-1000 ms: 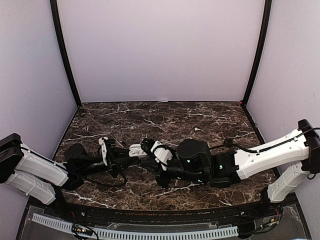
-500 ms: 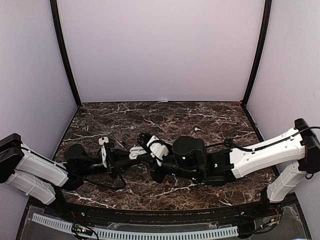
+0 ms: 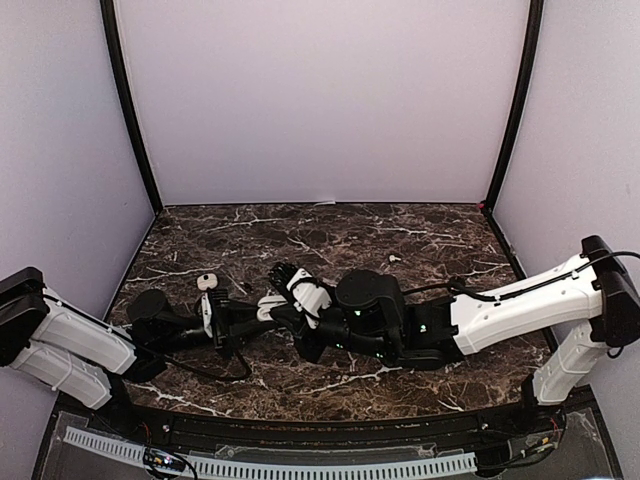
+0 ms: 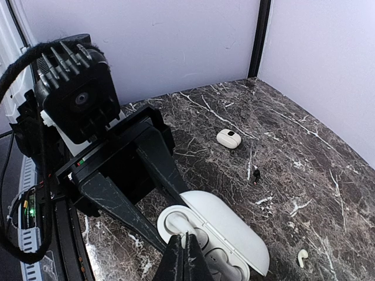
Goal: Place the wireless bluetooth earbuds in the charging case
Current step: Adjust the left earbud in the left side groove of the charging case, then close the charging case with the earbuds, then place the charging case with the earbuds at the center of the board.
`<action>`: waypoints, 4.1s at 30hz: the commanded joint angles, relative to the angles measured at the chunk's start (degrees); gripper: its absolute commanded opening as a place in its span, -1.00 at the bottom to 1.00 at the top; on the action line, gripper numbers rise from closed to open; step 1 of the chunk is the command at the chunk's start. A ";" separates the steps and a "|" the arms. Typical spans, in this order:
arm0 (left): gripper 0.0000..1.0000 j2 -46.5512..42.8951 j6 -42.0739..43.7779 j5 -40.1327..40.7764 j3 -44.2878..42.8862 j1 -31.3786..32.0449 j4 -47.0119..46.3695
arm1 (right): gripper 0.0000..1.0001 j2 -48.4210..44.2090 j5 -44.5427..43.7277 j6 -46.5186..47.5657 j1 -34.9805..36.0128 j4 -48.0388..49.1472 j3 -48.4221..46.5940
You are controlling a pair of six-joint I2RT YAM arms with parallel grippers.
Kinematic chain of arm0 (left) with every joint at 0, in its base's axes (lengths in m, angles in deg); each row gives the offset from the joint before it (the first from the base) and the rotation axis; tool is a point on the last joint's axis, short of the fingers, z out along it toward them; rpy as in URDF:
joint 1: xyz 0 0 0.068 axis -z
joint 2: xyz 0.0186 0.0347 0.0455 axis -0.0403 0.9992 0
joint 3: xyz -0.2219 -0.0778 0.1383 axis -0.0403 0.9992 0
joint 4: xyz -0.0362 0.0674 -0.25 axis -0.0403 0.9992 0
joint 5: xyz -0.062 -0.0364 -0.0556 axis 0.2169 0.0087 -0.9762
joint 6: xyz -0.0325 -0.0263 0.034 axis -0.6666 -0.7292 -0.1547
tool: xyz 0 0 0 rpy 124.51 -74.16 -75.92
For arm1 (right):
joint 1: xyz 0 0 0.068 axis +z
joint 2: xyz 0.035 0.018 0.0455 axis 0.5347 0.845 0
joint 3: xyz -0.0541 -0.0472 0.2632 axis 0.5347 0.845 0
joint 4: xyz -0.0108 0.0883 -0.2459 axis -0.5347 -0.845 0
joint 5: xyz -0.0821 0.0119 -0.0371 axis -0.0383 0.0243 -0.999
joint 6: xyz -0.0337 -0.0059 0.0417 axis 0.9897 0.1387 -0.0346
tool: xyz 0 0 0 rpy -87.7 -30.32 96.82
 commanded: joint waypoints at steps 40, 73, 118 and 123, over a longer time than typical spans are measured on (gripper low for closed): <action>-1.00 0.43 0.09 -0.54 0.26 0.12 -2.93 | -1.00 1.40 0.58 -2.62 -0.61 -2.45 -1.15; -1.00 11.43 -33.15 -22.16 -9.51 -6.95 -7.34 | -1.00 -1.96 50.00 -18.27 -29.49 -4.76 4.32; -1.00 14.26 -33.49 -23.29 -12.74 -9.99 0.41 | -0.66 -9.26 49.39 -15.77 -27.02 9.67 13.40; -1.00 12.89 -31.71 -22.84 -12.08 -9.99 1.30 | -0.50 -10.93 48.55 -11.19 -26.34 4.09 12.86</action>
